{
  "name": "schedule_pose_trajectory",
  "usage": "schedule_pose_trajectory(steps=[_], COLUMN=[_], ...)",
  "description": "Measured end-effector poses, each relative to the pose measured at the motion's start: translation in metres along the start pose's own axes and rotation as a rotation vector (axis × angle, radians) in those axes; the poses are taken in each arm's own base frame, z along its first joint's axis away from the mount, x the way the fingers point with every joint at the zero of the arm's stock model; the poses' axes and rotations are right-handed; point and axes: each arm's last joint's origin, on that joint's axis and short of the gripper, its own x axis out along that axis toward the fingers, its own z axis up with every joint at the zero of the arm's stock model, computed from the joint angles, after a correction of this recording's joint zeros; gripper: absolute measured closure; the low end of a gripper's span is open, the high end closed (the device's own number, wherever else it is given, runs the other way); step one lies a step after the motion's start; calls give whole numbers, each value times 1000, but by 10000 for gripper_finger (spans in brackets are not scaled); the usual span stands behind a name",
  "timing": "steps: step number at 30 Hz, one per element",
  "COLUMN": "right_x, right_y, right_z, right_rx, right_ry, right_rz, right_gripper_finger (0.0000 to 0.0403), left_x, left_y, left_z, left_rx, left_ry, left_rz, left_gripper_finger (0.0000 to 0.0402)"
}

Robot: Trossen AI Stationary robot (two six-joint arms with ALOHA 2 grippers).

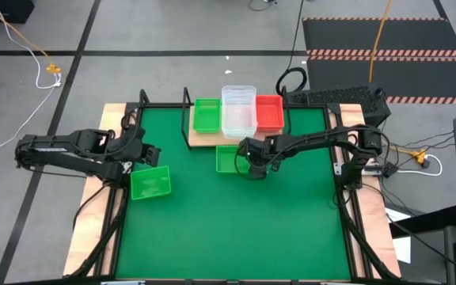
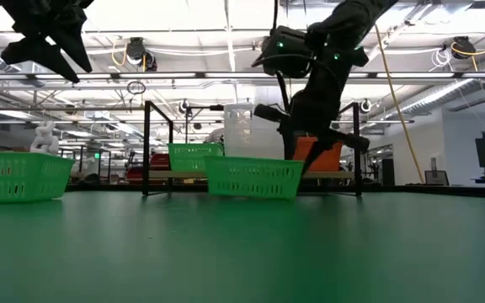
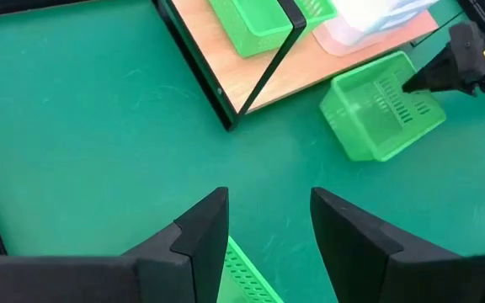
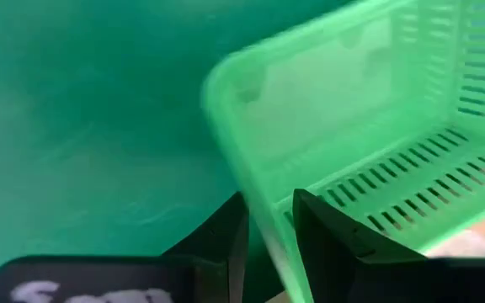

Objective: Stack baskets on shelf by color
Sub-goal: Stack the right green bin on top of the green bin on the shelf

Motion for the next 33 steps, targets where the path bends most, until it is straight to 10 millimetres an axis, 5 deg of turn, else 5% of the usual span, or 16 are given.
schedule_pose_trajectory(steps=[9, 12, 17, 22, 26, 29, 33], right_x=[2, -15, -54, -111, -138, -139, -109], right_y=[-2, -8, -32, -72, -105, -132, -170], right_z=[4, 7, 18, 28, 31, 31, 24], right_rx=[58, 152, 333, 481, 675, 748, 831], right_ry=[-25, -122, -363, -512, -499, -408, -296], right_rz=[-58, -32, -69, -223, -391, -505, -551], right_gripper_finger=[348, 392, 398, 400, 400, 401, 401], left_x=[5, 7, 8, 9, 9, 9, 10], left_y=[-4, -6, -7, -8, -9, -9, -11], left_z=[-1, -1, -1, -2, -1, -1, 0], left_rx=[-34, -33, -38, -27, -23, -24, -35], left_ry=[23, 44, 54, 58, 55, 54, 42], left_rz=[11, 9, 6, 13, 9, 10, -2], left_gripper_finger=[231, 231, 231, 231, 231, 231, 231])
